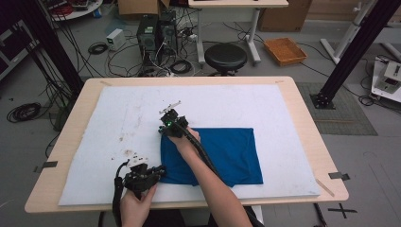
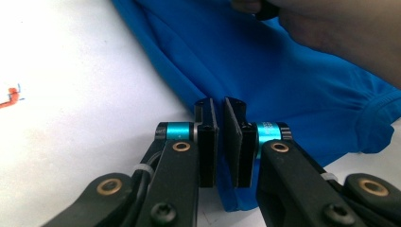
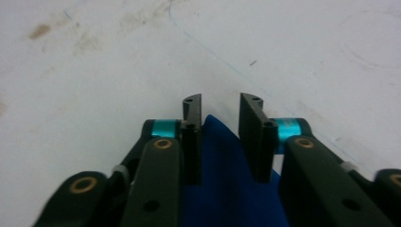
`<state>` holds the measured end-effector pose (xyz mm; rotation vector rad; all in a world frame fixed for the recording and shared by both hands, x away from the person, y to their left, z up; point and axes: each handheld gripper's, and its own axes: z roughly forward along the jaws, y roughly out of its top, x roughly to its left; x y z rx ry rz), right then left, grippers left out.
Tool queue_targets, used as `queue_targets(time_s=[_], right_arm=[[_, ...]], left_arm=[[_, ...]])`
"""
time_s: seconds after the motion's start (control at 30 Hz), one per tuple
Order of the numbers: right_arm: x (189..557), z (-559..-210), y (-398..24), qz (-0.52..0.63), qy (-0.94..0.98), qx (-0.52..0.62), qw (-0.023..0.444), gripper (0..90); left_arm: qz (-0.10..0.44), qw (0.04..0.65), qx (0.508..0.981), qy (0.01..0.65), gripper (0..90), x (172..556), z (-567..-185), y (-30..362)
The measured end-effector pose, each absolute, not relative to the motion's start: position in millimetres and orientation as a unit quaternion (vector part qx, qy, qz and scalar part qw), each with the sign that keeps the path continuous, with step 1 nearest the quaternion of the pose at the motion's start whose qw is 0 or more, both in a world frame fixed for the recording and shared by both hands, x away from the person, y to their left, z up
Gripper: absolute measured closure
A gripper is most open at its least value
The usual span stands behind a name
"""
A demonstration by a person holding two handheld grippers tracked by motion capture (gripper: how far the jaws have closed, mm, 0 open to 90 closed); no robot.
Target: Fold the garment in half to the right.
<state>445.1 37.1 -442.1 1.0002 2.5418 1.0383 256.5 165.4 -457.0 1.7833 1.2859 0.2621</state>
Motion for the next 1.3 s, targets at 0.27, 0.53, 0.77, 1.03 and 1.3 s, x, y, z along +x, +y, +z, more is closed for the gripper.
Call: queue_targets(time_s=[0.27, 0.53, 0.77, 1.03, 1.3], right_arm=[[443, -424, 24, 0.385, 0.856, 0.33, 0.103, 87.9], [434, -384, -20, 0.433, 0.839, 0.314, 0.099, 87.9], [432, -363, -76, 0.447, 0.831, 0.317, 0.096, 87.9], [434, -361, -142, 0.445, 0.821, 0.344, 0.101, 87.9], [434, -367, -189, 0.435, 0.817, 0.361, 0.114, 87.9]], left_arm=[[0.119, 0.451, 0.721, 0.513, 85.1, 253, -450, 163], [0.119, 0.487, 0.721, 0.478, 85.6, 246, -424, 145], [0.099, 0.516, 0.737, 0.426, 85.7, 246, -402, 95], [0.073, 0.515, 0.758, 0.393, 85.8, 261, -404, 34], [0.05, 0.517, 0.763, 0.384, 85.9, 271, -414, -11]])
